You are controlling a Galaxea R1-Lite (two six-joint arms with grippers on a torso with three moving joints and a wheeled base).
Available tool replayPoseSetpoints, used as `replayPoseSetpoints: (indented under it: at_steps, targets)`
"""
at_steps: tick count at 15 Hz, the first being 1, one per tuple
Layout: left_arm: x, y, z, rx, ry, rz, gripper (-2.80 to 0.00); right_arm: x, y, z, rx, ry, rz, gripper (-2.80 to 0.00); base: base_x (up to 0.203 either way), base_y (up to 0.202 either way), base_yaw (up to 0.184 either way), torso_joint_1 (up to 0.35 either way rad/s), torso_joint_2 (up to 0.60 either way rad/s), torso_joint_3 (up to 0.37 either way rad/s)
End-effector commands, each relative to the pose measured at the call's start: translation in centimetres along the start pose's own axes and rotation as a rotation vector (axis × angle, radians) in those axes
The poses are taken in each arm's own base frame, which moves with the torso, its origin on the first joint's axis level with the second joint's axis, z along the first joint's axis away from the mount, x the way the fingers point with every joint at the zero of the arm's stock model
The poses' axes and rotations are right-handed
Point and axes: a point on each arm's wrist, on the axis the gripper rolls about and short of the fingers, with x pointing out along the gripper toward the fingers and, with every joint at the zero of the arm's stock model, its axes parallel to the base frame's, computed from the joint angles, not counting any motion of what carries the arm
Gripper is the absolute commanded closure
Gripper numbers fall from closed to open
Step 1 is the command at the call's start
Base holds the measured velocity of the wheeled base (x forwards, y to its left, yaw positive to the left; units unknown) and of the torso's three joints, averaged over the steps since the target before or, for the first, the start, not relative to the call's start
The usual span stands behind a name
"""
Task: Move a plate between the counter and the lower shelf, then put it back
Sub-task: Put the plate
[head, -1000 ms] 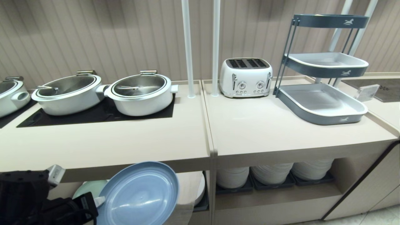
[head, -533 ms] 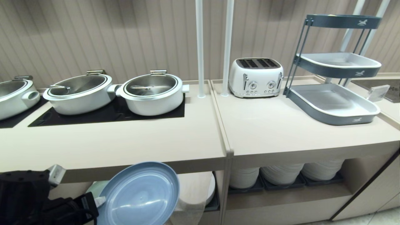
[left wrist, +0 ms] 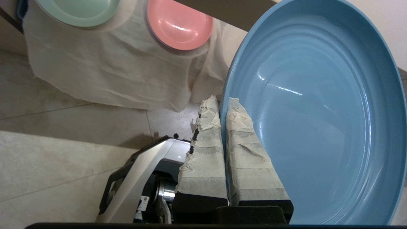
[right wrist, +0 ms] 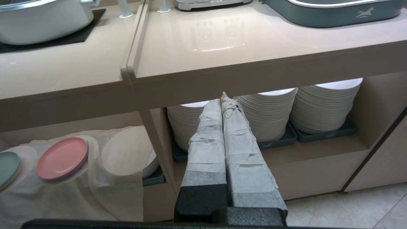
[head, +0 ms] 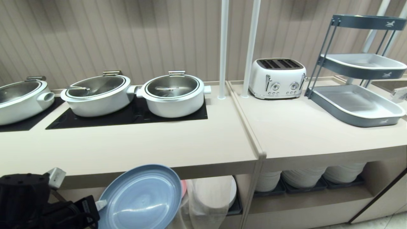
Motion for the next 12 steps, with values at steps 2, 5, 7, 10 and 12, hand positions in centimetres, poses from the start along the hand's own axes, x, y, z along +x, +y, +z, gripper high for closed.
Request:
replayPoseSetpoints:
  at_steps: [2, 5, 7, 10, 12]
  targets:
    - [-0.01, -0.02, 0.04, -0.004, -0.004, -0.002, 0.00, 0.00, 0.00, 0.01, 0.001, -0.001, 0.000, 0.00, 0.000, 0.196, -0.001, 0.004, 0.00, -0.002]
    - [-0.07, 0.11, -0.13, -0.004, 0.000, 0.001, 0.00, 0.00, 0.00, 0.01, 0.001, -0.001, 0.001, 0.00, 0.000, 0.196, 0.000, 0.005, 0.00, 0.003]
    - [-0.17, 0.11, -0.09, -0.007, -0.006, -0.002, 0.00, 0.00, 0.00, 0.01, 0.001, -0.001, -0.001, 0.00, 0.000, 0.199, -0.001, 0.007, 0.00, 0.001]
    - [-0.19, 0.21, -0.24, -0.015, -0.003, 0.002, 0.00, 0.00, 0.00, 0.01, 0.001, -0.001, -0.001, 0.00, 0.000, 0.197, -0.001, 0.002, 0.00, 0.000]
    - [-0.19, 0.23, -0.27, -0.018, -0.002, 0.003, 0.00, 0.00, 0.00, 0.01, 0.001, -0.001, -0.001, 0.00, 0.000, 0.196, 0.000, 0.004, 0.00, 0.003]
